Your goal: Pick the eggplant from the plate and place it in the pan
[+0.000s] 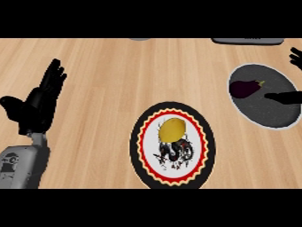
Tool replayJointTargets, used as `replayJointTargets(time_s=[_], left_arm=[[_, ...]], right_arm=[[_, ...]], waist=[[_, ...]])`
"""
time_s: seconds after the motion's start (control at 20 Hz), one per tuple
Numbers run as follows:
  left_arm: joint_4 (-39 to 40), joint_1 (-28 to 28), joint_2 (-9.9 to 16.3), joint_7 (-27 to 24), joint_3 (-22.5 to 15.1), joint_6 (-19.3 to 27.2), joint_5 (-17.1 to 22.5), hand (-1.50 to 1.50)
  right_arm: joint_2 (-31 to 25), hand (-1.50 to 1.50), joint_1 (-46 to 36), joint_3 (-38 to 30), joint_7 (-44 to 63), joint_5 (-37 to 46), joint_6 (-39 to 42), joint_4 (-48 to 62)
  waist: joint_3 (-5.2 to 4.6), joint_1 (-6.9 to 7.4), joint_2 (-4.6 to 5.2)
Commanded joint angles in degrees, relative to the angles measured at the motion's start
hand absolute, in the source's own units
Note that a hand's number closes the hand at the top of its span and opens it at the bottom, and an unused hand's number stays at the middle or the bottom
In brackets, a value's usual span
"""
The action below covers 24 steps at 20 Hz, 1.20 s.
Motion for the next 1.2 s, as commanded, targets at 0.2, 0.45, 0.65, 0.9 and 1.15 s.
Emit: replayJointTargets(time_s=[0.2, 0.45, 0.65, 0.9, 1.15], left_arm=[[-2.1, 1.9, 1.1, 1.4, 1.6, -0.2, 0.9, 0.00], [1.5, -0.2, 1.5, 0.9, 2.7, -0.6, 1.2, 0.00], [1.2, 4.8, 2.2, -3.7, 3.7, -1.0, 0.8, 0.00], [-3.7, 5.3, 0.2, 0.8, 1.1, 0.6, -0.4, 0.00], [-0.9, 2.4, 2.2, 0.6, 3.8, -0.1, 0.8, 0.00]], right_arm=[[-7.5, -1.50, 6.6, -4.2, -6.3, -7.3, 21.3, 2.6], [-12.8, -1.50, 11.8, -4.7, -11.8, -10.3, 32.1, -0.3], [-16.3, -1.50, 19.3, -4.6, -15.1, -12.3, 37.8, -2.8], [-16.0, -1.50, 23.7, -3.7, -13.6, -15.5, 39.8, -8.4], [-14.8, -1.50, 27.8, -1.9, -8.8, -18.7, 39.8, -16.7]], waist=[[-0.19, -2.12, -1.13], [-0.27, -3.20, -1.34], [-0.32, -3.85, -1.53], [-0.34, -3.69, -1.80], [-0.38, -3.82, -1.56]])
